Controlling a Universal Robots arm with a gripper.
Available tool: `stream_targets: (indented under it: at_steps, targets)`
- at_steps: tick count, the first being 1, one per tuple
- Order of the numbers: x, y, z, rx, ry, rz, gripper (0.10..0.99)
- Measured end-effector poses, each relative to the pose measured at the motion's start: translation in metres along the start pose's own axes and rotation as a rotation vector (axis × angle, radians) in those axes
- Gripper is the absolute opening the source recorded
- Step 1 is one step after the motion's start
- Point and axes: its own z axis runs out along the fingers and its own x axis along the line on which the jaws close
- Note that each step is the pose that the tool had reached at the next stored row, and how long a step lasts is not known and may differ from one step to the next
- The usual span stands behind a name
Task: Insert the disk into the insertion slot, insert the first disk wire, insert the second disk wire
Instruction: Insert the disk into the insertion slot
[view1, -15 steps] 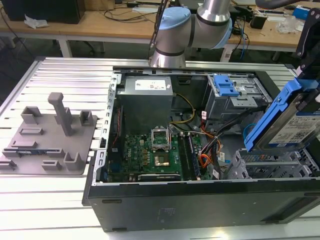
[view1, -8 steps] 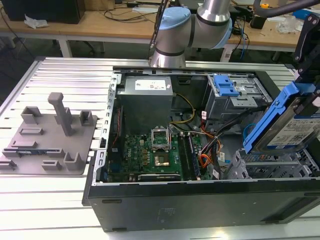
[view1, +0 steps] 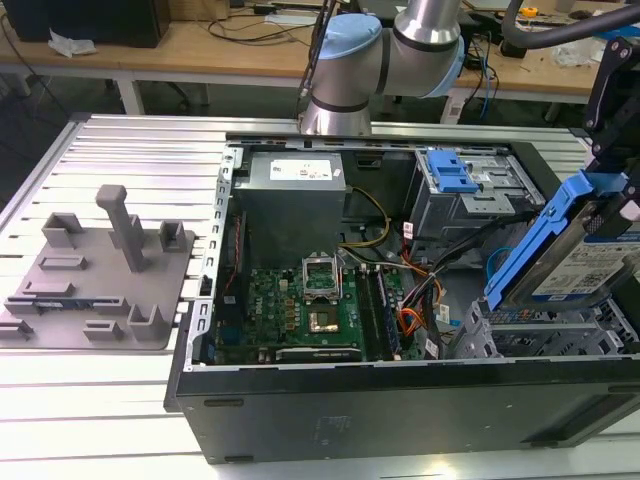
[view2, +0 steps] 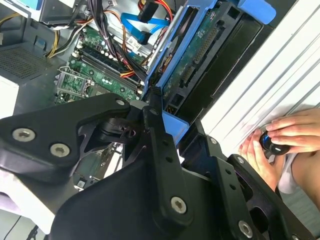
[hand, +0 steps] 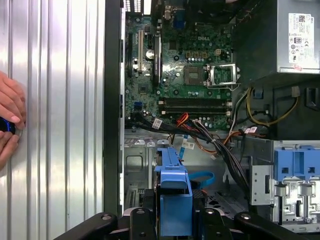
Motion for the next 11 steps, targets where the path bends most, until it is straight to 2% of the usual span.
stream_targets:
  at_steps: [11]
  targets:
    - [0.0004, -0.001, 0.006, -0.001, -0.0001, 0.003, 0.365]
